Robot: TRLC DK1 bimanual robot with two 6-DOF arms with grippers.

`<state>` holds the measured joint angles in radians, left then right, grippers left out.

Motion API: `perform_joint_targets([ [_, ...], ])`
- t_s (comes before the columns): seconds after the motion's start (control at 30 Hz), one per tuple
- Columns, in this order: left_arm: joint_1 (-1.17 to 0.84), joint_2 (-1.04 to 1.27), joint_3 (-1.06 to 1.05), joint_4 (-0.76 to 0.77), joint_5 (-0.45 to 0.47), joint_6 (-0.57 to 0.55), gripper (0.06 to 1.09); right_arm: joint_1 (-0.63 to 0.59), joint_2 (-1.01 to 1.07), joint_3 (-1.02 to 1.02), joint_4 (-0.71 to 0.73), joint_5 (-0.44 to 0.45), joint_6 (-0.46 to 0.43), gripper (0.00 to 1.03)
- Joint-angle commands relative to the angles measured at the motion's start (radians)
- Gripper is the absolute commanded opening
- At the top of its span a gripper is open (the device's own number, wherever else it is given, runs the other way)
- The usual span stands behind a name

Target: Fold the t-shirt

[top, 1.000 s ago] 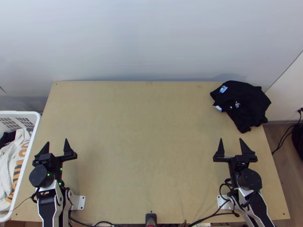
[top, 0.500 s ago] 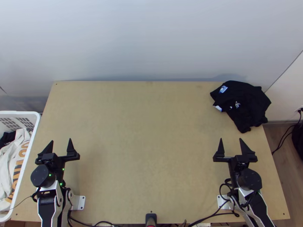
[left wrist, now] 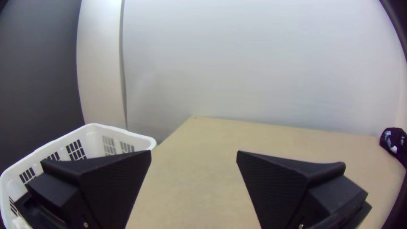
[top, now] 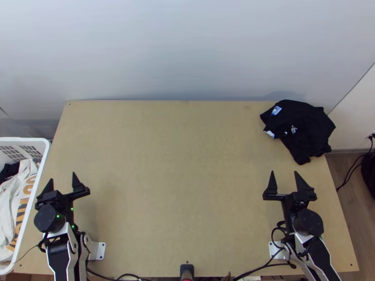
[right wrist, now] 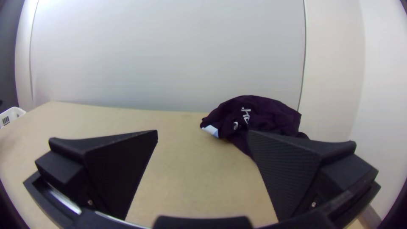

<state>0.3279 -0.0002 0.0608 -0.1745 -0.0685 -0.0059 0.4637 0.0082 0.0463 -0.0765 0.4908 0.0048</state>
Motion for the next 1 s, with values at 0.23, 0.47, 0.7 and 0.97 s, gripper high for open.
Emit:
perform_joint_targets([
  [0.23,0.022,0.042,0.198,-0.039,-0.123,-0.026,1.04,0.033,0.065,0.156,0.184,0.084,-0.170,0.98],
  [0.47,0.140,0.388,0.448,-0.065,-0.171,-0.009,1.04,0.064,0.311,0.372,0.089,0.106,-0.161,0.98],
  [0.7,0.347,0.738,0.577,0.047,-0.116,-0.022,1.04,0.067,0.432,0.593,-0.100,0.157,-0.114,0.98],
  [0.97,0.479,0.954,0.574,0.168,-0.109,-0.040,1.04,0.030,0.463,0.718,-0.402,0.157,-0.035,0.98],
])
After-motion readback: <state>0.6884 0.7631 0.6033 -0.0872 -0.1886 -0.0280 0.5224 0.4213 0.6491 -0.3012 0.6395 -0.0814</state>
